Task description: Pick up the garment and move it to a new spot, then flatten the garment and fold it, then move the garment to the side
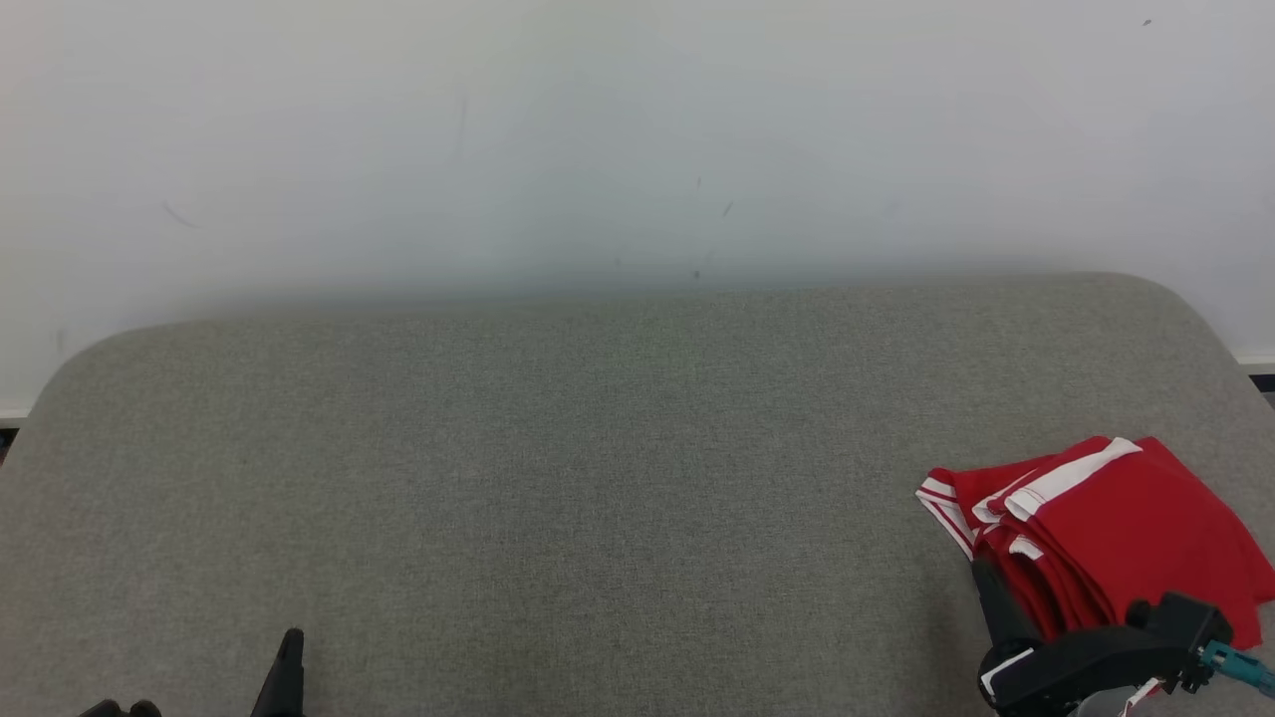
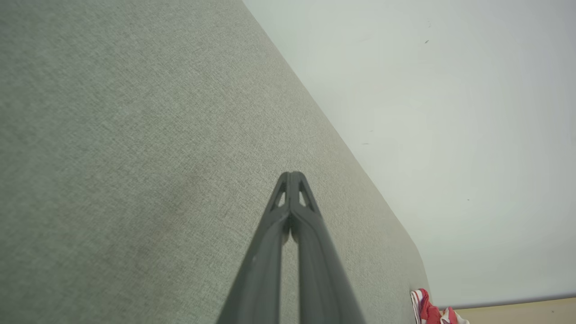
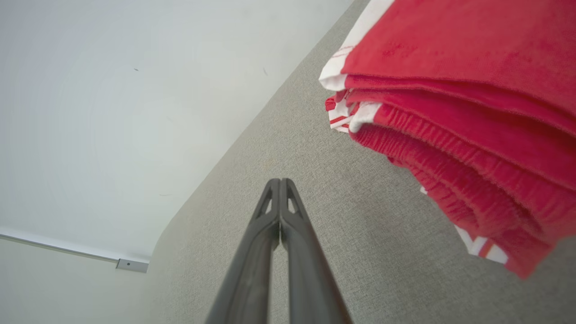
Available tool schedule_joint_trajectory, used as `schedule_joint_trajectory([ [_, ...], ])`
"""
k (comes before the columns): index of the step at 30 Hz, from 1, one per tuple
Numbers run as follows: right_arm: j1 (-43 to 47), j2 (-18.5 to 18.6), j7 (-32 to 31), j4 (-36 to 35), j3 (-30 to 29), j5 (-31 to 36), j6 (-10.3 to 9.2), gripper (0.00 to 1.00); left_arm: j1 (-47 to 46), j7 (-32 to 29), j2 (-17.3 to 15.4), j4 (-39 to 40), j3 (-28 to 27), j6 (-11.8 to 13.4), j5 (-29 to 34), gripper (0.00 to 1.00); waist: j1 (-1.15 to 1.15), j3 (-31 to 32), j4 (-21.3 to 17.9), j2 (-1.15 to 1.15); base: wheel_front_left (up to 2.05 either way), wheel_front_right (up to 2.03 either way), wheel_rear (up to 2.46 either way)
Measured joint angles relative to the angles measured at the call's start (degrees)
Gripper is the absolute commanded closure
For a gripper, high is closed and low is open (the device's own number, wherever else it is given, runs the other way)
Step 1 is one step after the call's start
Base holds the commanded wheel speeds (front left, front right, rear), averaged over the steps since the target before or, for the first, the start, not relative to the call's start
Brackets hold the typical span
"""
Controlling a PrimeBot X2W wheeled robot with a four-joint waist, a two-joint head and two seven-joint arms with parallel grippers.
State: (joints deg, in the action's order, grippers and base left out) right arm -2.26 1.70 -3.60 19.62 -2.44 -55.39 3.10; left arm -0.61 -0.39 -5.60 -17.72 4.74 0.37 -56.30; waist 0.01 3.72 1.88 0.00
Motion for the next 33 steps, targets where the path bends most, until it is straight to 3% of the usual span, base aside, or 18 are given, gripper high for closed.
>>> schedule_joint_trajectory([
  [33, -1.87, 0.21, -1.94, -1.49, -3.35, -23.28, 2.48, 1.00, -2.33, -4.00, 1.99, 0.24, -6.27, -4.64, -22.32, 1.00, -0.01, -2.46, -1.20, 0.00, 0.00, 0.00, 0.00],
])
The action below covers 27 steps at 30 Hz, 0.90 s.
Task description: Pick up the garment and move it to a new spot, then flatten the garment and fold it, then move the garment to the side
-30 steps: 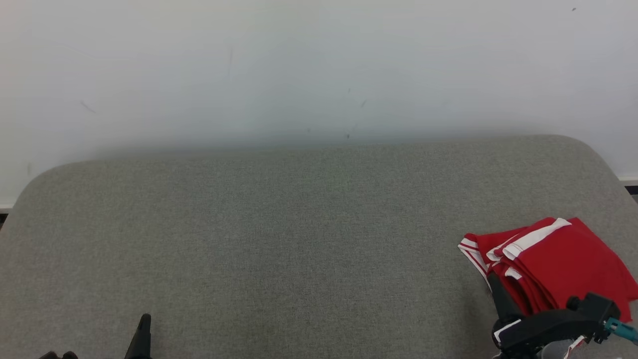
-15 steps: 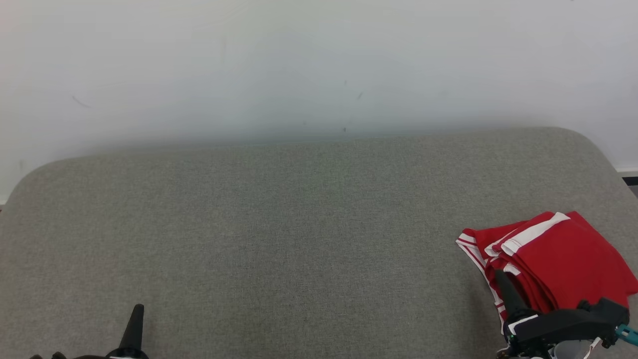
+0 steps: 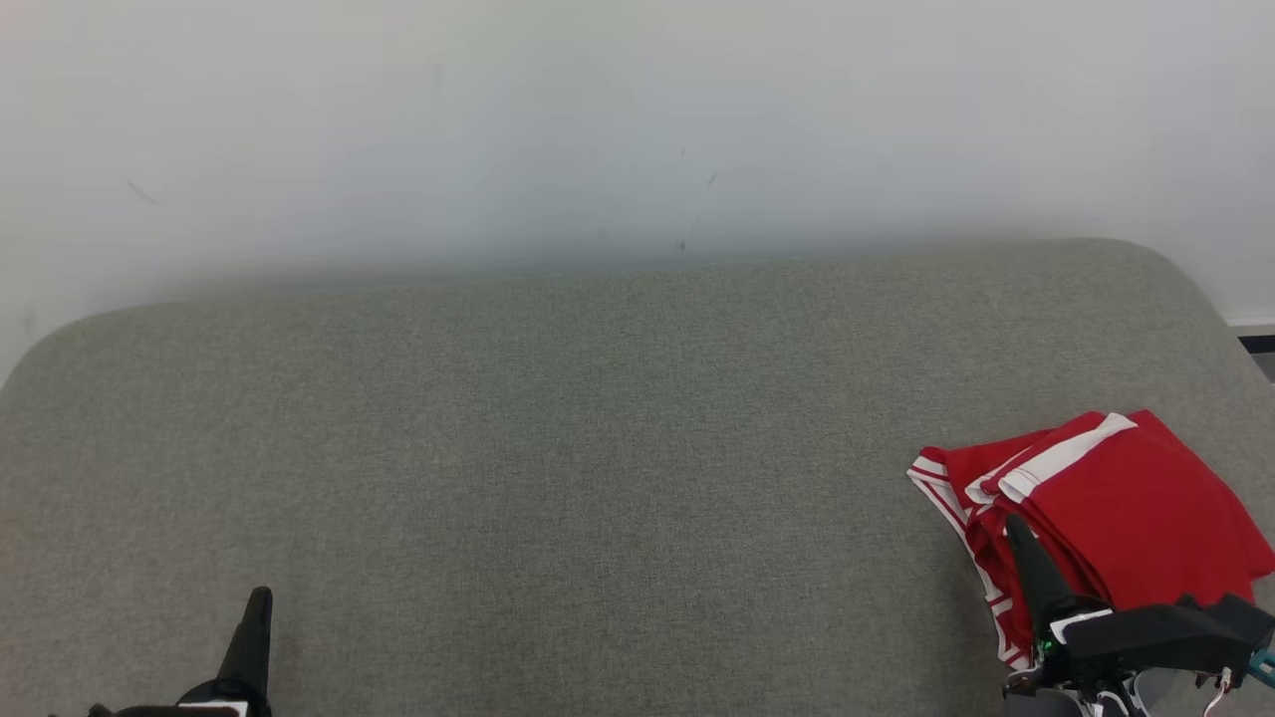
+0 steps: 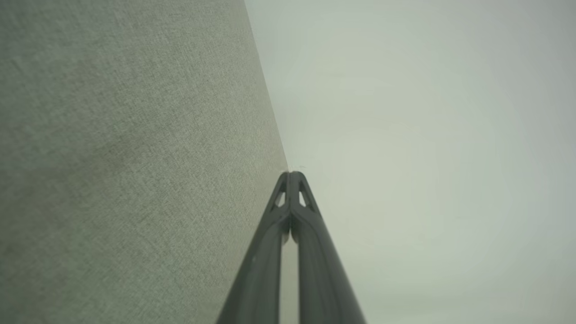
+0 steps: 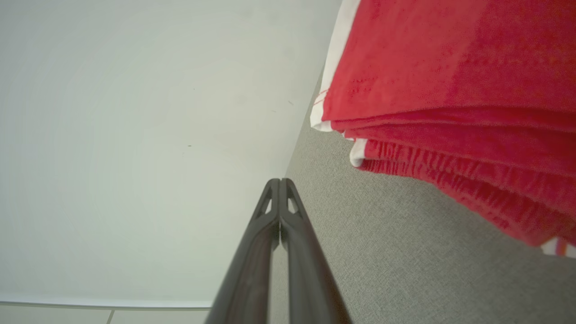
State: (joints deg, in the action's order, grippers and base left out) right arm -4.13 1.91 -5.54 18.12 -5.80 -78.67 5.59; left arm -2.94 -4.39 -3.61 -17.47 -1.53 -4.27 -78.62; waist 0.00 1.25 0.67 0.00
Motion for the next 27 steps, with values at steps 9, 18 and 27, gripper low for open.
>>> schedule_joint_trajectory([
  [9, -0.03, 0.09, -0.51, -0.16, -0.94, -6.54, 0.63, 1.00, -1.21, -1.07, 0.48, 0.09, -1.82, -1.40, -6.36, 1.00, 0.00, -0.69, -0.34, 0.00, 0.00, 0.00, 0.00],
  [18, -0.21, 0.13, -1.01, -0.45, -1.79, -12.71, 1.31, 1.00, -1.36, -1.98, 1.34, 0.11, -3.61, -2.81, -12.54, 1.00, 0.00, -1.35, -0.67, 0.00, 0.00, 0.00, 0.00],
  [27, -0.29, 0.15, -1.01, -0.65, -1.81, -13.07, 1.31, 1.00, -2.09, -1.98, 1.40, 0.16, -3.65, -2.81, -12.69, 1.00, 0.00, -1.35, -0.68, 0.00, 0.00, 0.00, 0.00],
])
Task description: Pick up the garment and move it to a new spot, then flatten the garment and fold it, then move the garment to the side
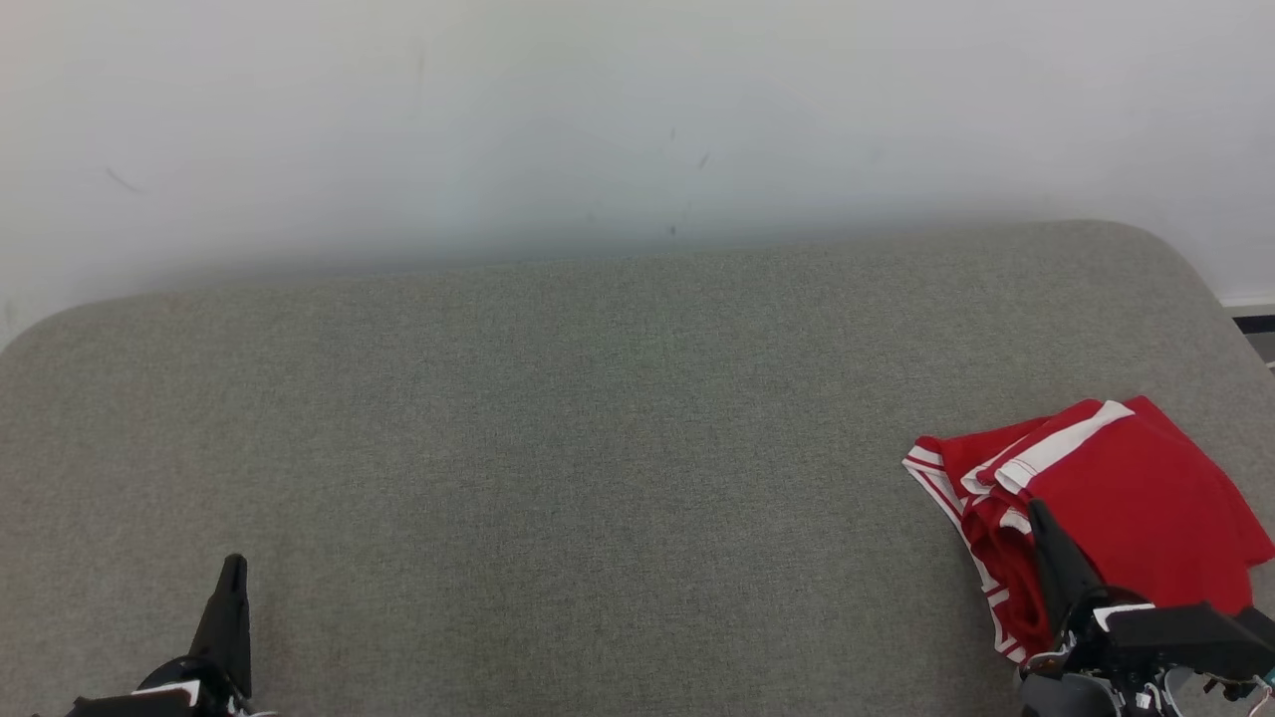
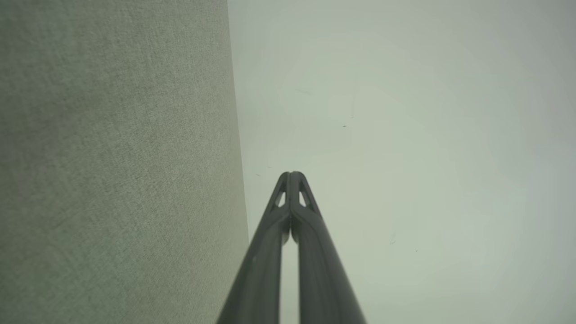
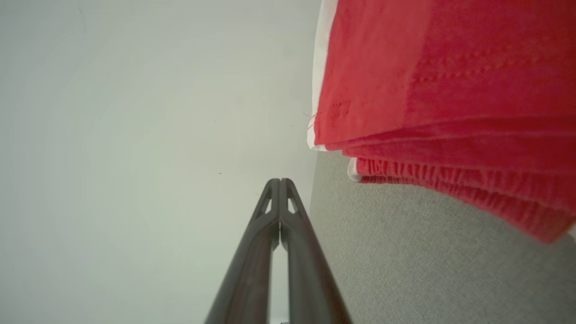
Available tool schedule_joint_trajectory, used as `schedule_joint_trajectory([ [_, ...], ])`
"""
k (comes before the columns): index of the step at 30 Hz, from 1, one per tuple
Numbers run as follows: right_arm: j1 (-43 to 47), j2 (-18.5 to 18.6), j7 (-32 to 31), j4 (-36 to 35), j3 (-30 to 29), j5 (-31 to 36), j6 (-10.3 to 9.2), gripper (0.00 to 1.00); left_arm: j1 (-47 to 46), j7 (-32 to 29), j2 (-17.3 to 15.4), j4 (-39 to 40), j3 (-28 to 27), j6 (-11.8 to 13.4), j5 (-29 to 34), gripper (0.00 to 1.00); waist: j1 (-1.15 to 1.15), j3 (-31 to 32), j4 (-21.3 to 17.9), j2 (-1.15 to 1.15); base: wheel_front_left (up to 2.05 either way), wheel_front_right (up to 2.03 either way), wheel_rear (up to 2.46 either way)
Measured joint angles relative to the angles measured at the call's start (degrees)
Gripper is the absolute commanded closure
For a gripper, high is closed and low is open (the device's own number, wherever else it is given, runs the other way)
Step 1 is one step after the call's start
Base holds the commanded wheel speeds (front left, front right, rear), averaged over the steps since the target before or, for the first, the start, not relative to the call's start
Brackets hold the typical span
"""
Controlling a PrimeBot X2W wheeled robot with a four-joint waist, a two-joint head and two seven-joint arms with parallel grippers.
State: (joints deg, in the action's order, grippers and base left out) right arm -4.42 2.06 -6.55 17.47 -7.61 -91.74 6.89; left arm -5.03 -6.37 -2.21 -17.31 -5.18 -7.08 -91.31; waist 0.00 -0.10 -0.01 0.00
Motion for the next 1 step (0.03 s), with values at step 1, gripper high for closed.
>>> schedule_joint_trajectory([
  [1, -0.01, 0.01, 0.00, 0.00, 0.00, -0.01, 0.00, 1.00, 0.00, 0.00, 0.01, 0.00, 0.00, 0.00, 0.00, 1.00, 0.00, 0.00, 0.00, 0.00, 0.00, 0.00, 0.00],
])
